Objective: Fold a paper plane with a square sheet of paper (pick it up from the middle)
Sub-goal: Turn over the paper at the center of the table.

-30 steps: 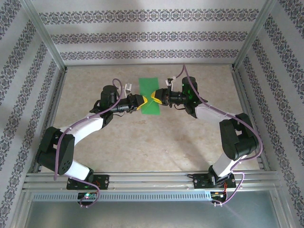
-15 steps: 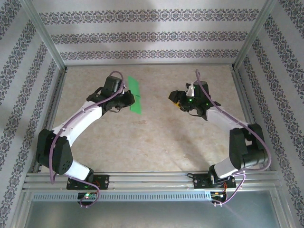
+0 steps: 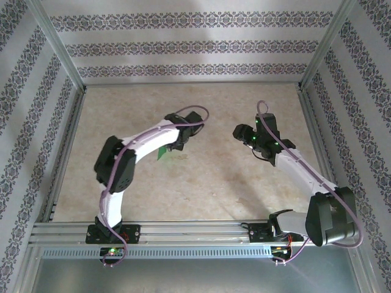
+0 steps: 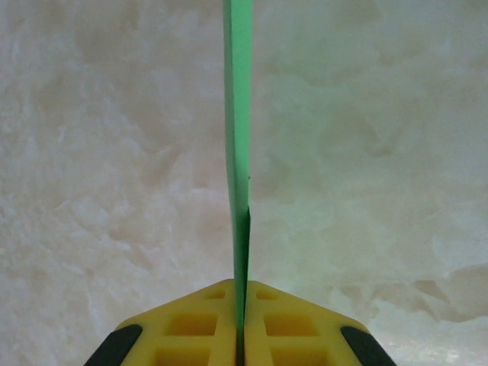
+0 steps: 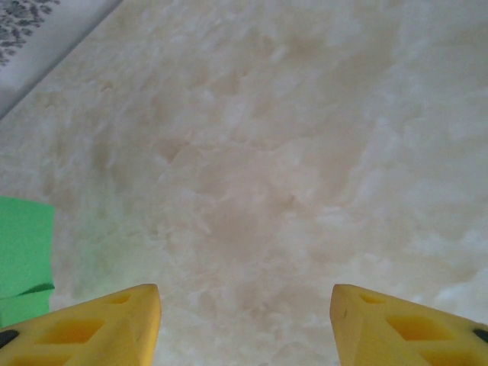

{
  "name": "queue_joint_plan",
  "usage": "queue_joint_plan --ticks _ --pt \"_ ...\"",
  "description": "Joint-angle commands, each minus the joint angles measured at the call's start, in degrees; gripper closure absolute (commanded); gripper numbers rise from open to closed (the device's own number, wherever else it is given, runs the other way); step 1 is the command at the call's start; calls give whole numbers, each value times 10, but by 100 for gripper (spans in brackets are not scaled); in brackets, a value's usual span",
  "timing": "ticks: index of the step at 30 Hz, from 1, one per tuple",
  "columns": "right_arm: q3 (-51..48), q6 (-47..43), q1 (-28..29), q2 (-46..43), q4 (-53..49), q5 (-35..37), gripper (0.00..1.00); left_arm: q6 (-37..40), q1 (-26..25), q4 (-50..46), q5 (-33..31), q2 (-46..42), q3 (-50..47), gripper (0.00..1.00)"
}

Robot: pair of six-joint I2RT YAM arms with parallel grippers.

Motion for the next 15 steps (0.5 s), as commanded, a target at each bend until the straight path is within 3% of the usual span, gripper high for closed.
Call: queue_joint_plan --ticks 1,4,8,12,15 --pt "-16 9 4 -21 -13 50 39 2 -28 -64 -8 42 32 89" --pt "-21 16 3 -23 -13 49 39 -1 -35 -22 86 58 31 80" --pt "-26 24 3 -11 -8 36 40 -10 -25 53 213 38 8 56" --pt "-11 21 10 38 9 -28 41 -33 20 168 360 -42 -72 46" --pt "14 13 52 86 22 -55 40 -62 75 248 428 -113 -149 40"
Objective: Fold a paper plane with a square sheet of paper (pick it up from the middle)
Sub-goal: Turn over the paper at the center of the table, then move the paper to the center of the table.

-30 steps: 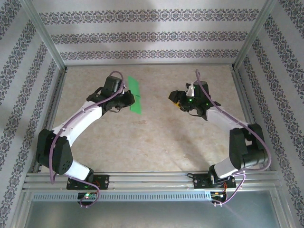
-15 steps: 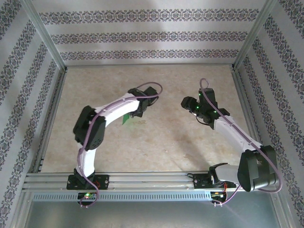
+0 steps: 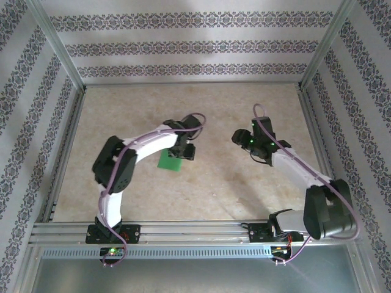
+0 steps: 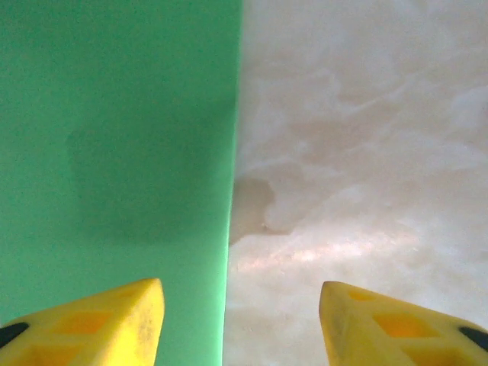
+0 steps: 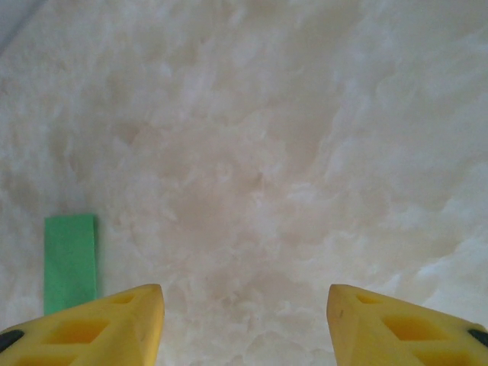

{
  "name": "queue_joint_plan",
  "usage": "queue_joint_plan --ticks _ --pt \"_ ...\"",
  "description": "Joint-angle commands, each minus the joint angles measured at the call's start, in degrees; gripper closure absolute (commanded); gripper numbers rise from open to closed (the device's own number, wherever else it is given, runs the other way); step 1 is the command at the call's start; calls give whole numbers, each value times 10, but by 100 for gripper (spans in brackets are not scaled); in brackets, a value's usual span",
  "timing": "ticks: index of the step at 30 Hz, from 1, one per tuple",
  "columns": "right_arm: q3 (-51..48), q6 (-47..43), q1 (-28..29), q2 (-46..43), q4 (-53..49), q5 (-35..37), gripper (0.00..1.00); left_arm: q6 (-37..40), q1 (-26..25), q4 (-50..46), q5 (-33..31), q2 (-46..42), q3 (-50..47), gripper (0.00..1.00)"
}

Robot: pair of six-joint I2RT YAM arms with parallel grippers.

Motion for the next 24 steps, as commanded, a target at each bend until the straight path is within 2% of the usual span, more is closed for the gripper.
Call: queue_joint_plan --ticks 1,4,7,14,18,24 --pt "38 -6 53 51 17 -53 39 -46 66 119 122 -89 -71 38" --pt "74 2 113 107 38 -76 39 -75 128 172 133 -161 -154 32" --pt "123 14 172 166 44 -87 40 -92 186 193 113 -223 -221 24" --pt "236 35 267 291 44 -115 43 -102 272 216 95 -328 -318 2" --pt "285 39 288 347 29 -127 43 -110 298 232 102 -362 -350 0" --pt "328 36 290 396 -3 -147 43 -108 306 233 118 -362 -350 0"
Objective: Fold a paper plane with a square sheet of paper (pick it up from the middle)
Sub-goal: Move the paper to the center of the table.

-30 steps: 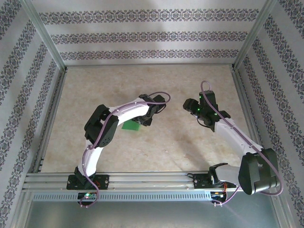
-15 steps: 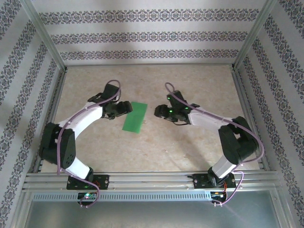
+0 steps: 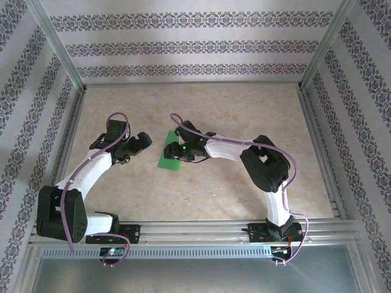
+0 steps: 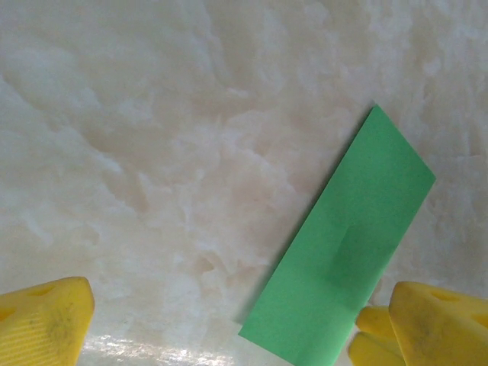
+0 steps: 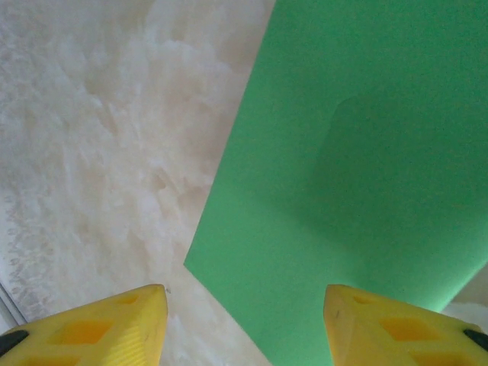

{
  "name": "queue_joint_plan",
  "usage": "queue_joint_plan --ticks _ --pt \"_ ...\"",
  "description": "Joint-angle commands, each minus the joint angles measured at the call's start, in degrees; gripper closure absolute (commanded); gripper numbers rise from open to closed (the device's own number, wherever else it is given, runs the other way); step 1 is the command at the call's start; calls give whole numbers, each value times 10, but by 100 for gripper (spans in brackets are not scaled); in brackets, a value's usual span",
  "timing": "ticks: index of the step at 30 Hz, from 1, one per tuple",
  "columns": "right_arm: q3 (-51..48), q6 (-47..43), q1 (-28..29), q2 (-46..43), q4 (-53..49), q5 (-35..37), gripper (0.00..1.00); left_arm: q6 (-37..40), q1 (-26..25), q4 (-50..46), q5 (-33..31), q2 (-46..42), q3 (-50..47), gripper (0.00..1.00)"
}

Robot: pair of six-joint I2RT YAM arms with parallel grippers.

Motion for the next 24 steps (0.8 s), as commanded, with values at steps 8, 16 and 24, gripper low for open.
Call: queue_joint_plan --ticks 8,16,24 --pt "28 -54 -19 29 -96 -29 43 -5 9 29 34 14 8 0" --pt "2 -299 -79 23 -240 -77 44 1 9 43 69 29 6 0" --pt "-21 -330 -98 -67 -223 -92 42 -2 6 80 138 45 -3 0"
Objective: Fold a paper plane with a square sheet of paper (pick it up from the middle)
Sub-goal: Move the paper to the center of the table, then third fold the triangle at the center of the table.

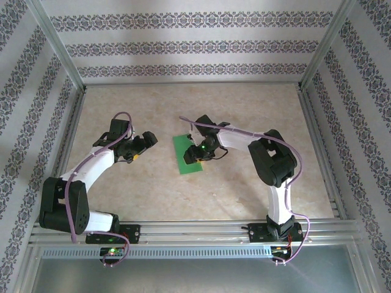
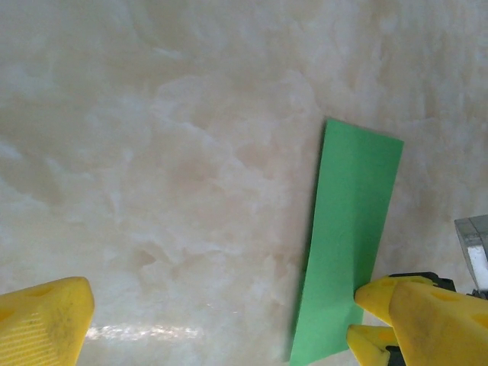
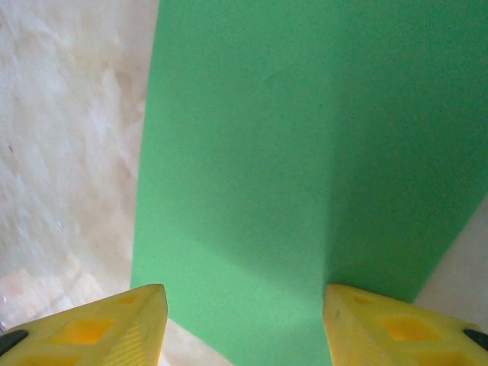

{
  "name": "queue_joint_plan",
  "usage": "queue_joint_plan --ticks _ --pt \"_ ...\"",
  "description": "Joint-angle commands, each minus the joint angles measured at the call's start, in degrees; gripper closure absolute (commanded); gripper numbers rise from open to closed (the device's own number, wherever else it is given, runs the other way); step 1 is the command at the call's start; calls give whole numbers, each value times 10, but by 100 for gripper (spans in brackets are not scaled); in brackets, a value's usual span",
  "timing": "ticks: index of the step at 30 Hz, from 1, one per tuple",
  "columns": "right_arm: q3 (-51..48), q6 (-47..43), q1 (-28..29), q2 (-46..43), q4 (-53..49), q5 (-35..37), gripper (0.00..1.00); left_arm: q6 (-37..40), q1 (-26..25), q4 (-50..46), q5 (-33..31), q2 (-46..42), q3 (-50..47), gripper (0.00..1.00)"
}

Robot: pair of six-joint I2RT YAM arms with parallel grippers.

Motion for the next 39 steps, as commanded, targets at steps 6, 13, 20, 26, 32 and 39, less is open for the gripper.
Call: queue_joint_plan --ticks 6,13,20,26,32,39 --pt "-107 201 1 -157 148 70 36 -21 -25 65 70 8 -19 0" --pt "-140 283 7 -135 195 99 27 -59 -72 105 95 29 -38 0" --pt "-103 281 -1 -84 213 72 36 -96 -110 158 105 57 -51 0" --pt "-86 276 -7 -45 219 55 38 -117 -129 194 121 89 -51 0" --pt "-93 276 -11 -31 212 62 39 -126 -143 196 129 117 -39 8" --pt "-120 291 -24 -19 215 52 40 -142 -147 191 136 154 -23 27"
